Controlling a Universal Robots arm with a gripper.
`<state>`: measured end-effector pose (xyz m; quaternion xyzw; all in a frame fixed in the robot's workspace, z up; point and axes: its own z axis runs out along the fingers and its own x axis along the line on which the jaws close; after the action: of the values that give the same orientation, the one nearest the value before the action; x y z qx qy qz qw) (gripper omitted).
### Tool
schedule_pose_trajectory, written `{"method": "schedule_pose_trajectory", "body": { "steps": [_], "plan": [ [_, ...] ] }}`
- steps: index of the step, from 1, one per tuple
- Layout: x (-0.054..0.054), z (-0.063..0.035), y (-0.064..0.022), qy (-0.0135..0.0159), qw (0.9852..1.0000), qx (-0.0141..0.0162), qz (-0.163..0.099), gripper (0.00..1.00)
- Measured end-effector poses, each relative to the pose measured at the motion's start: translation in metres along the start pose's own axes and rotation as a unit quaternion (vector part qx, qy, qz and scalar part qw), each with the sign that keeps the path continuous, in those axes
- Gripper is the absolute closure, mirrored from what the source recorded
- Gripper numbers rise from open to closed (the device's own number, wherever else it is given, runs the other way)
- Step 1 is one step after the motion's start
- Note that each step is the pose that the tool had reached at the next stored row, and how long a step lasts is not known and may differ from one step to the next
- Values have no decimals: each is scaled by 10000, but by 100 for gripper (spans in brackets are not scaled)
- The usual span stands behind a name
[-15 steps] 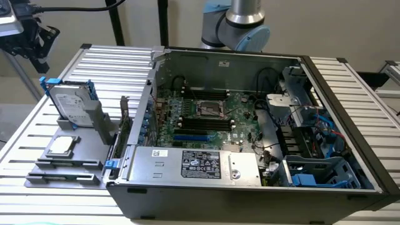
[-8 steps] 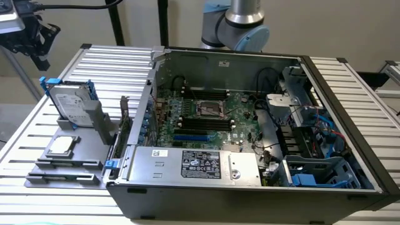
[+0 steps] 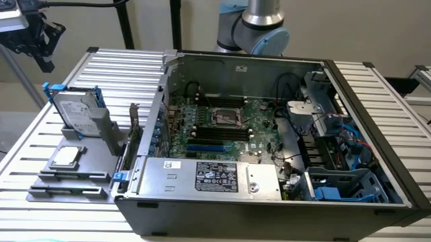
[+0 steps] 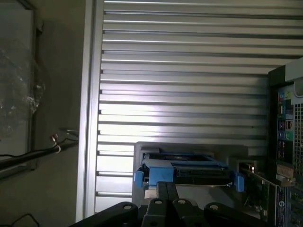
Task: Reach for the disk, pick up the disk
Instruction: 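Pick up the disk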
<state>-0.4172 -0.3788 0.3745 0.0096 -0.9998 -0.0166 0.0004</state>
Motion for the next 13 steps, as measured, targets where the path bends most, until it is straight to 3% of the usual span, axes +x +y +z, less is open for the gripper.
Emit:
{"method": "schedule_pose_trajectory", "body": {
  "steps": [3,7,13],
  "plan": [
    [-3,-1,1,3,10000,1,-56,89],
    [-4,-1,1,14,9992,1,-395,89],
    [-4,-1,1,32,9956,1,-938,89]
  ]
}}
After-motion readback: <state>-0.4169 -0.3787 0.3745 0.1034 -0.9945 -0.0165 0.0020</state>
